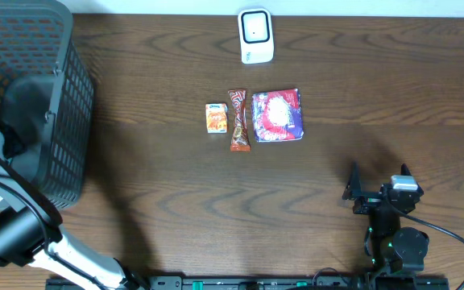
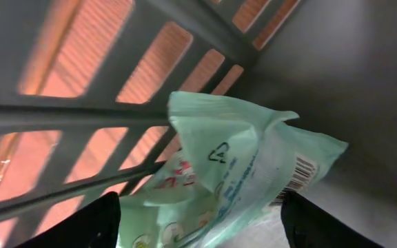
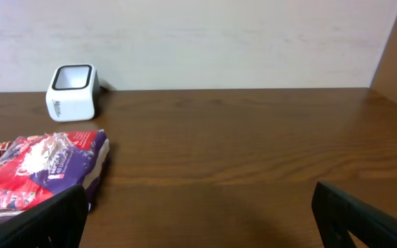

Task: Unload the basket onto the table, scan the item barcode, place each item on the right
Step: 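Grasp the mint-green wet-wipe pack with the left gripper and lift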

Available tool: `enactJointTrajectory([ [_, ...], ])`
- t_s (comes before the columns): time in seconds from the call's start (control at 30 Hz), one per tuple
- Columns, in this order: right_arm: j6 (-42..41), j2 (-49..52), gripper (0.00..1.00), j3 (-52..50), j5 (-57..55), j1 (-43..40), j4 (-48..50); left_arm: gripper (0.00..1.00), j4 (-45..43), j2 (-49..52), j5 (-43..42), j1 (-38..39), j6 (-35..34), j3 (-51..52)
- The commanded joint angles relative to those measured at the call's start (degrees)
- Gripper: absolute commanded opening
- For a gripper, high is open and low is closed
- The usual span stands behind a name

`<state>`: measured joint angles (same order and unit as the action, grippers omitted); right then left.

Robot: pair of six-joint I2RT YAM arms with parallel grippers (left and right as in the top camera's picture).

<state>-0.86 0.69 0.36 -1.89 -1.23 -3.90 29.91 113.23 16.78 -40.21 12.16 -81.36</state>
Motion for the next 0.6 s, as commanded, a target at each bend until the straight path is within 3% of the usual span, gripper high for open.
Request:
enactJointTrajectory([
  [0.0,-0.6,-0.3,0.99,0.0,0.1,0.5,-0.2,0.65,0.0,2.2,-5.7,-1.1,0.3,0.2],
  [0.27,-0.6,-0.3,0.99,0.0,0.1,0.5,-0.2,0.37,0.0,3.3,-5.7,-1.2,0.2,0.4],
  [0.3,-0.6,-0.3,0.99,0.0,0.1,0.5,-0.2,0.28,0.2,3.3,-5.7,-1.2,0.2,0.4],
  [0.33,-0.6,-0.3,0.99,0.0,0.1,0.5,-0.2,0.12,0.5,3.3,-5.7,-1.2,0.2,0.4],
  [0.37,-0.6,-0.3,0.99,0.0,0.1,0.5,-0.2,0.07,0.9,3.2,-5.7,-1.2,0.2,0.4],
  [0.57,-0.6,-0.3,0.99,0.0,0.1,0.5,-0.2,0.07,1.5,-0.4,-5.7,-1.0,-5.9,0.4],
])
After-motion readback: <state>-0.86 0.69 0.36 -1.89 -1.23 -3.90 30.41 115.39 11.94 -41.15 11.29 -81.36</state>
